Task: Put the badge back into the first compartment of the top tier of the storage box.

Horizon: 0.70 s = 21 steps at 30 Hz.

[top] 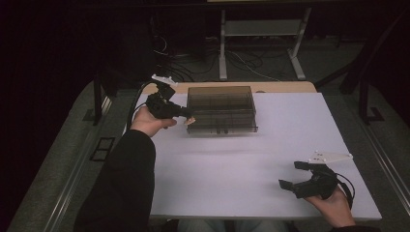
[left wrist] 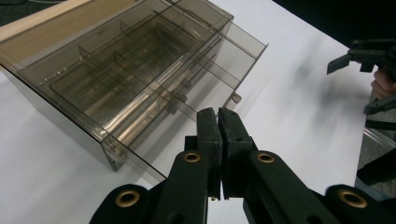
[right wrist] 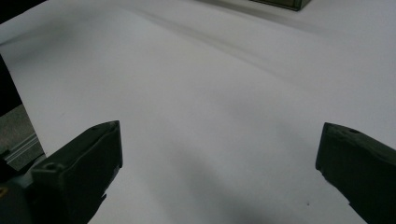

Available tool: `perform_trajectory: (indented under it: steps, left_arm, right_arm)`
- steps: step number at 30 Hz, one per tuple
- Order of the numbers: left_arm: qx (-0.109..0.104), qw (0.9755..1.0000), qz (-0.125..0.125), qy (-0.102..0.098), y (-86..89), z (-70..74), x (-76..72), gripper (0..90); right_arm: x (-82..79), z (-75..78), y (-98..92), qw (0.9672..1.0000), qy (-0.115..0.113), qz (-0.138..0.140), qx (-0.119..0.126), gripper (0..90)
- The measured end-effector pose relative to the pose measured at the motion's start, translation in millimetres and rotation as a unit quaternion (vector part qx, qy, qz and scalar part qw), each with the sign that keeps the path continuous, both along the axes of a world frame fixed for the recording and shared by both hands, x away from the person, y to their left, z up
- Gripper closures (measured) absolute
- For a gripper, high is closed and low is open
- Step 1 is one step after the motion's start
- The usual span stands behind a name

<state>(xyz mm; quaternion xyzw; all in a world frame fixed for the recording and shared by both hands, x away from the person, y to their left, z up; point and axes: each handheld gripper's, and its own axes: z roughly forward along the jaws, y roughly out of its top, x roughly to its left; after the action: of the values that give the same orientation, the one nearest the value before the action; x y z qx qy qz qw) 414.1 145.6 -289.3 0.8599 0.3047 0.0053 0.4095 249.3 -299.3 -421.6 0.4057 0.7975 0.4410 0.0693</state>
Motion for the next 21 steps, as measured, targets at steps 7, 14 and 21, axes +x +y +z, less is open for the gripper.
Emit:
perform_trajectory:
  steps: [7, 14, 21]
  left_arm:
    - [-0.012, 0.9998, 0.009, -0.009, -2.1, -5.7, 9.0, 87.3]
    - [-0.019, 0.9996, 0.016, -0.015, -4.1, -11.8, 15.2, 87.3]
    - [-0.019, 0.9995, 0.021, -0.012, -6.1, -19.6, 22.3, 87.2]
  right_arm:
    - [0.2, -0.3, 0.4, 1.0, -0.002, 0.003, -0.001, 0.0]
    - [-0.4, 0.0, -0.3, 1.0, 0.001, 0.0, 0.0, 0.1]
    - [-0.9, -0.4, -1.2, 1.0, 0.001, 0.0, 0.001, 0.1]
